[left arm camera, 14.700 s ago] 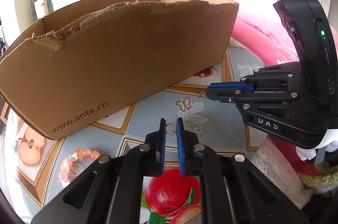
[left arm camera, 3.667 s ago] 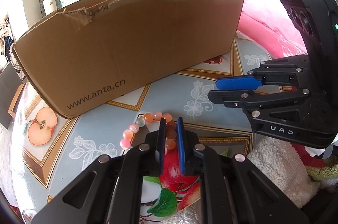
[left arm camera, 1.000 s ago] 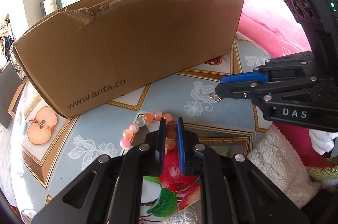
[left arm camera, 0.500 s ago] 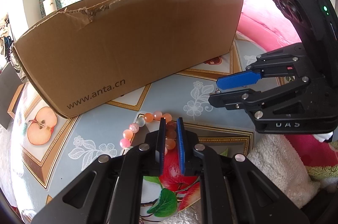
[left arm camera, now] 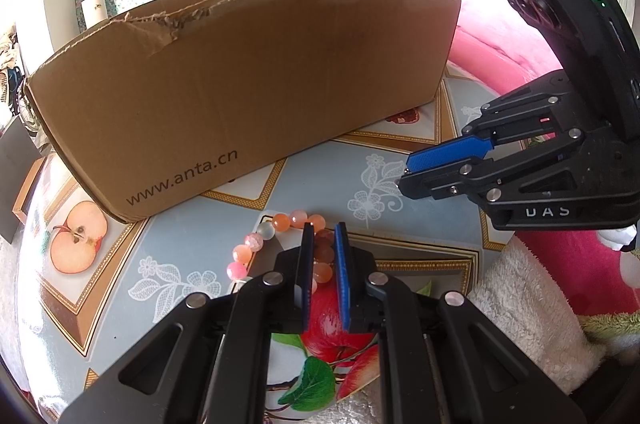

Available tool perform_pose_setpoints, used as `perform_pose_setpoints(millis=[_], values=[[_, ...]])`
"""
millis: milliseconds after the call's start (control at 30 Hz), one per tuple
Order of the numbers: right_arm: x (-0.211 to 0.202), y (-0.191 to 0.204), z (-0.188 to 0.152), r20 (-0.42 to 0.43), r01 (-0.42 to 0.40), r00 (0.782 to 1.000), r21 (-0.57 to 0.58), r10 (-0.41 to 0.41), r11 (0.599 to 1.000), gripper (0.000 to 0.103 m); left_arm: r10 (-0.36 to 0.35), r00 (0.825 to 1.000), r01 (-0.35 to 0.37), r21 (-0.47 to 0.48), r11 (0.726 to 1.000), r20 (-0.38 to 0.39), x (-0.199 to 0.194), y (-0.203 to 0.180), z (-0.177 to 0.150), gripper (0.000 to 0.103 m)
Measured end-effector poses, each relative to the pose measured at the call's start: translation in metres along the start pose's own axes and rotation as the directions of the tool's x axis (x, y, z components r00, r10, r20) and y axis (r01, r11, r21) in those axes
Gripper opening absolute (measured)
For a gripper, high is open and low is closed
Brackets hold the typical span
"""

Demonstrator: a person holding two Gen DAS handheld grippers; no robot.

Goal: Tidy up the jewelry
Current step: 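Lift the pink bead bracelet with the left tool while the right tool lifts the butterfly charm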

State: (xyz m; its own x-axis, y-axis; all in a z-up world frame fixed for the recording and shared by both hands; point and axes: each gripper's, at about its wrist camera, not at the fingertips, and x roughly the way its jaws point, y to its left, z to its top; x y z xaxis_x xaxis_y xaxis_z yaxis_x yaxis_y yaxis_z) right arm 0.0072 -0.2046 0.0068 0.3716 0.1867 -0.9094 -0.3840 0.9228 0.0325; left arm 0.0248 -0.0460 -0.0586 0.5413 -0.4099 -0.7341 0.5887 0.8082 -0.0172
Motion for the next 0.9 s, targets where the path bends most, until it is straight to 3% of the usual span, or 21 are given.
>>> perform_pose_setpoints(millis=[467, 900], values=[[0.002, 0.005, 0.003, 0.003, -0.015, 1.000, 0.028, 0.015, 1.000, 0.014, -0.007, 1.000, 0.007, -0.007, 1.000, 0.008, -0.001, 0.002, -0.002, 0.010], [-0.042, -0.007, -0.007, 0.119, -0.058, 0.992, 0.142, 0.041, 0.988, 0.014, -0.007, 1.000, 0.007, -0.021, 1.000, 0.021, -0.010, 0.009, 0.002, 0.009]])
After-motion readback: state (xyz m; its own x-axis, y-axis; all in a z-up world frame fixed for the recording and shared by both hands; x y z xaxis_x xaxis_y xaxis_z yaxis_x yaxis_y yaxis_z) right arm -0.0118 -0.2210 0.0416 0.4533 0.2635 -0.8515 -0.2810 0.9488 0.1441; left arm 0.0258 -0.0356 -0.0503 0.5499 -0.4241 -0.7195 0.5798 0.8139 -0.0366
